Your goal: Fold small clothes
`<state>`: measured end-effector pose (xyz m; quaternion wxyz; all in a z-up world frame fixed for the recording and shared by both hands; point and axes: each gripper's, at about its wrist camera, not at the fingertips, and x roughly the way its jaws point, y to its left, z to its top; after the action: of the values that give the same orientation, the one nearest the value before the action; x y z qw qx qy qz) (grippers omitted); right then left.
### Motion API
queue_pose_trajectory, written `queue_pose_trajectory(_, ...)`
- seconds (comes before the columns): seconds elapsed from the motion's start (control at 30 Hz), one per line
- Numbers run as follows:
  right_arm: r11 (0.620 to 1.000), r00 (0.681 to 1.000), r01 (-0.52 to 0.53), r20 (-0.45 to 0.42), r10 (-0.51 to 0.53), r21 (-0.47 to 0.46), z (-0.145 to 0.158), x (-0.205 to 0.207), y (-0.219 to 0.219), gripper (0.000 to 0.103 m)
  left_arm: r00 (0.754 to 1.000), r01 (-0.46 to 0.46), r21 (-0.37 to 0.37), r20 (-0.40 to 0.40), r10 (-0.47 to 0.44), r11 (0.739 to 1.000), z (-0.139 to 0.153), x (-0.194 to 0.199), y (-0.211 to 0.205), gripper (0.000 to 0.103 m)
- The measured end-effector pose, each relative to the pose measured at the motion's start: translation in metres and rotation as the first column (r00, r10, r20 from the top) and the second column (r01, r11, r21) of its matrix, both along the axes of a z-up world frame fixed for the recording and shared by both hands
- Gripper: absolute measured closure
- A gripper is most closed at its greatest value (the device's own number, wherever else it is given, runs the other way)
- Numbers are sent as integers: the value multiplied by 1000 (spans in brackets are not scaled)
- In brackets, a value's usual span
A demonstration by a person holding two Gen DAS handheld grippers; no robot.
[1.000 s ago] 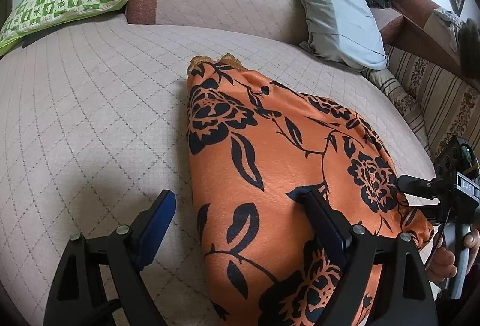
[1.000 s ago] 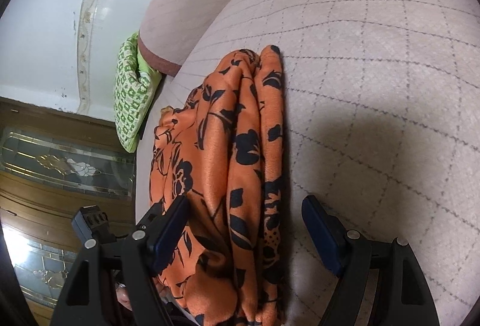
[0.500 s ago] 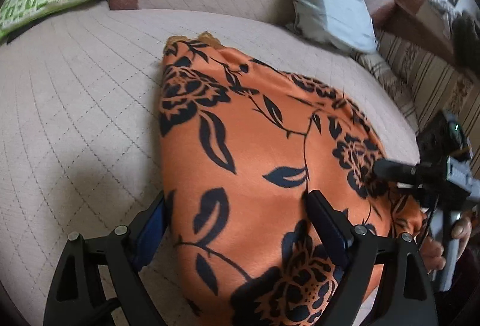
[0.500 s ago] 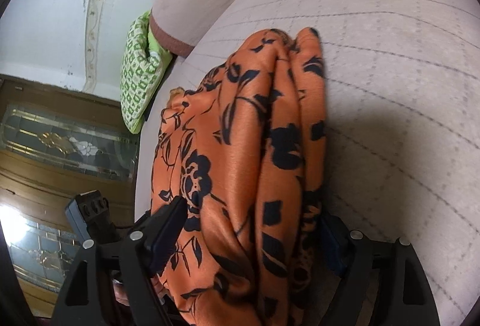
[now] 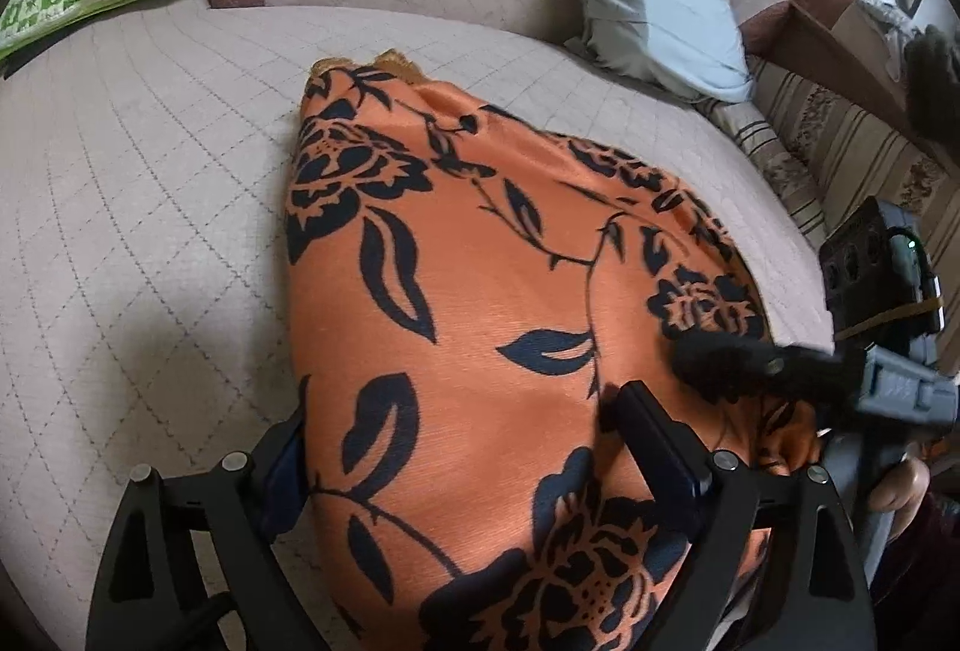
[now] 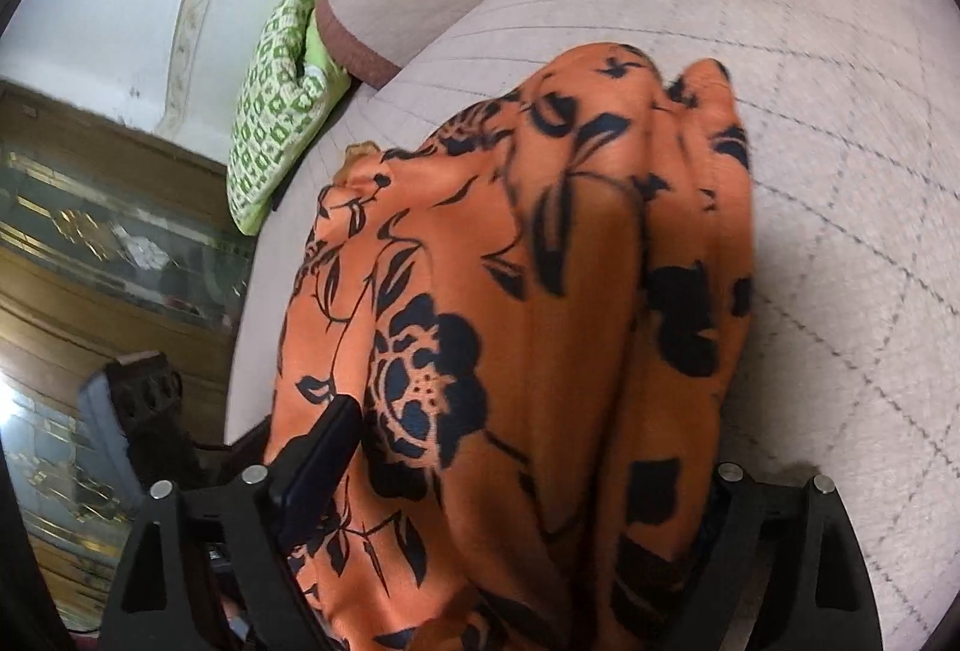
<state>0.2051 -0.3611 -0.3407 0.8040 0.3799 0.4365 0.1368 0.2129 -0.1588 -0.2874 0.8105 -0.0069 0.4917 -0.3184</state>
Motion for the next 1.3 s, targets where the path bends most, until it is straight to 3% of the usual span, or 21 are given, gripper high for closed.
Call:
queue_pose_trajectory(0.2,999,999,47,-5,-47,-17,4,-4,7,33,1000,3,-32,22,-2,999,7,0,11,43)
queue_pose_trajectory(0.4,996,995,91,52,-89,-25,24,-12,16,48,1000,3,-46,22,-2,999,14,-1,21,55)
queue_pose_trajectory(0.53,995,992,88,94,-82,-53,41,-13,30,56,998,-13,-41,66,16,999,29,-6,29,56)
queue_pose_trajectory(0.87,1000,991,24,134,-22,-15,58,-12,81,57,990,-85,-53,104,90,995,57,-15,83,56)
queue_pose_trajectory(1.3,998,988,-56,141,58,-18,61,-12,138,57,979,-158,-13,128,158,987,56,-29,134,56)
